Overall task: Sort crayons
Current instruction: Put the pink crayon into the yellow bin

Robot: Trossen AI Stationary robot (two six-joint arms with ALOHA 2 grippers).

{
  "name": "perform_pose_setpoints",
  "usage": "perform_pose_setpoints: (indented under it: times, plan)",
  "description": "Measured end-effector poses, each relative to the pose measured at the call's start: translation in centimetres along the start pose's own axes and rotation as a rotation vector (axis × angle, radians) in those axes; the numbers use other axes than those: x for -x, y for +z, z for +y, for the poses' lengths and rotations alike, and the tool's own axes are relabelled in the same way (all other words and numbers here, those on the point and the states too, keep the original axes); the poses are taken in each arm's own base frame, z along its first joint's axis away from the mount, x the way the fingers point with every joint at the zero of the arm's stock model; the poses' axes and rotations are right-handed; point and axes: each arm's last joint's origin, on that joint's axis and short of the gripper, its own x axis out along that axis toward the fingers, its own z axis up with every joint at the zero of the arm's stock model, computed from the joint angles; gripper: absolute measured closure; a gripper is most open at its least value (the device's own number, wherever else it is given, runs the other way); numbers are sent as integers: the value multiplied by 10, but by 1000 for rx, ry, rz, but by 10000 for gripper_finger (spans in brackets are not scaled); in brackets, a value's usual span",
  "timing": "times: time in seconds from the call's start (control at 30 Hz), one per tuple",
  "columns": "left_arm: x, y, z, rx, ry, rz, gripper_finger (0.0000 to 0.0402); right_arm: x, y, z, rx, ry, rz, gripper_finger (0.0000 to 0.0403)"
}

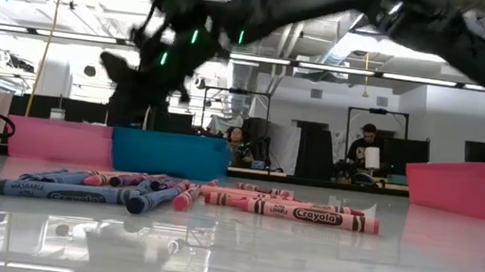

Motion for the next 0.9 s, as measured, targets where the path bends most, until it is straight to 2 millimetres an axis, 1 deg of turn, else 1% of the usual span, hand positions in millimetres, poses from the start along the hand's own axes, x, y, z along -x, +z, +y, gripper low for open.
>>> perform_pose_setpoints:
  times: [0.07, 0.17, 0.2, 0.23, 0.3, 0.37, 0.43, 0.53, 0.63, 0.73, 0.8, 0.9]
  plan:
    - [0, -2, 2, 24, 39, 3, 203, 32, 25, 1, 61, 3, 29, 266]
    - [0, -4, 7, 72, 124, -16, 203, 98, 67, 0, 129, -31, 46, 270]
    - [0, -5, 9, 85, 155, -27, 203, 122, 79, -1, 144, -48, 50, 272]
    - [0, -5, 10, 95, 184, -36, 203, 143, 86, -2, 161, -66, 69, 274]
    - [0, -6, 14, 113, 224, -49, 203, 183, 98, -2, 183, -97, 93, 277]
    - [-2, -5, 16, 123, 248, -59, 203, 219, 103, -1, 195, -117, 125, 279]
    - [-3, -4, 19, 128, 264, -67, 203, 257, 110, -1, 173, -128, 126, 280]
    - [-6, -1, 23, 136, 289, -78, 203, 311, 113, -5, 117, -152, 135, 280]
    - [-10, 2, 28, 144, 316, -89, 203, 348, 105, -7, 75, -182, 199, 281]
    - [-13, 4, 33, 155, 340, -100, 203, 370, 88, -1, 43, -217, 307, 281]
    - [-14, 5, 35, 158, 352, -104, 203, 378, 79, 7, 10, -235, 334, 281]
    - [-15, 6, 37, 163, 356, -103, 203, 384, 64, 30, 55, -178, 330, 281]
